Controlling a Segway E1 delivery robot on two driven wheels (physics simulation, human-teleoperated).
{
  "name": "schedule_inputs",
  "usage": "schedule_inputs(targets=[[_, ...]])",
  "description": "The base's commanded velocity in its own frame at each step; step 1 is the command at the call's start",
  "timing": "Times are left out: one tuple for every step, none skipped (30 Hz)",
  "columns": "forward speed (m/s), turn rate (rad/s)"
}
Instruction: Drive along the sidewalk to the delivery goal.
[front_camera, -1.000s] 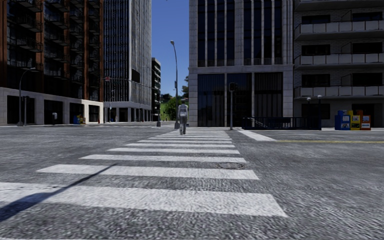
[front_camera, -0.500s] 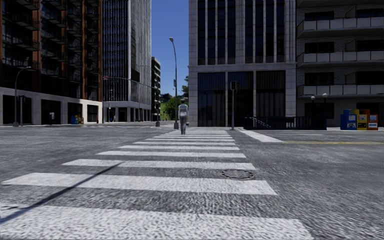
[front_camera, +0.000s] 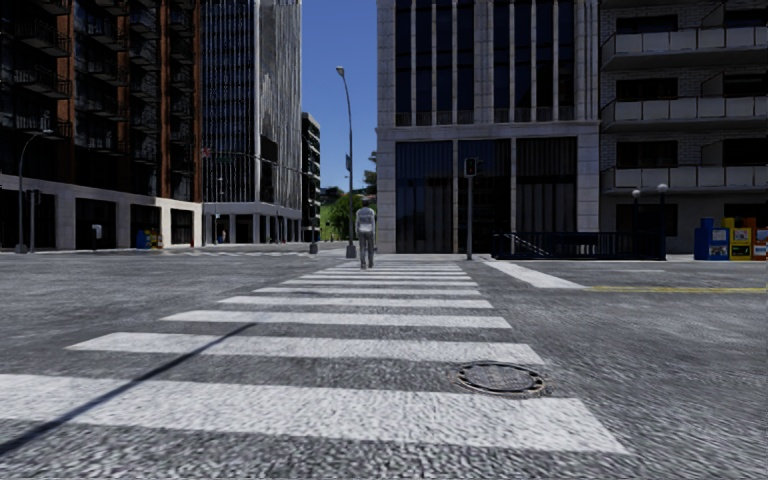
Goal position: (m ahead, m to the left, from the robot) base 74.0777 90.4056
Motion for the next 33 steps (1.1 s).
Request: schedule_inputs(targets=[[1.28,0.0],[1.28,0.0],[1.28,0.0],[1.28,0.0],[1.28,0.0],[2.0,0.0],[2.0,0.0],[2.0,0.0],[2.0,0.0],[2.0,0.0],[2.0,0.0],[2.0,0.0],[2.0,0.0],[2.0,0.0],[2.0,0.0],[2.0,0.0],[2.0,0.0],[2.0,0.0],[2.0,0.0],[2.0,0.0],[2.0,0.0],[2.0,0.0],[2.0,0.0],[2.0,0.0],[2.0,0.0],[2.0,0.0],[2.0,0.0],[2.0,0.0],[2.0,0.0],[2.0,0.0],[2.0,0.0],[2.0,0.0],[2.0,0.0]])
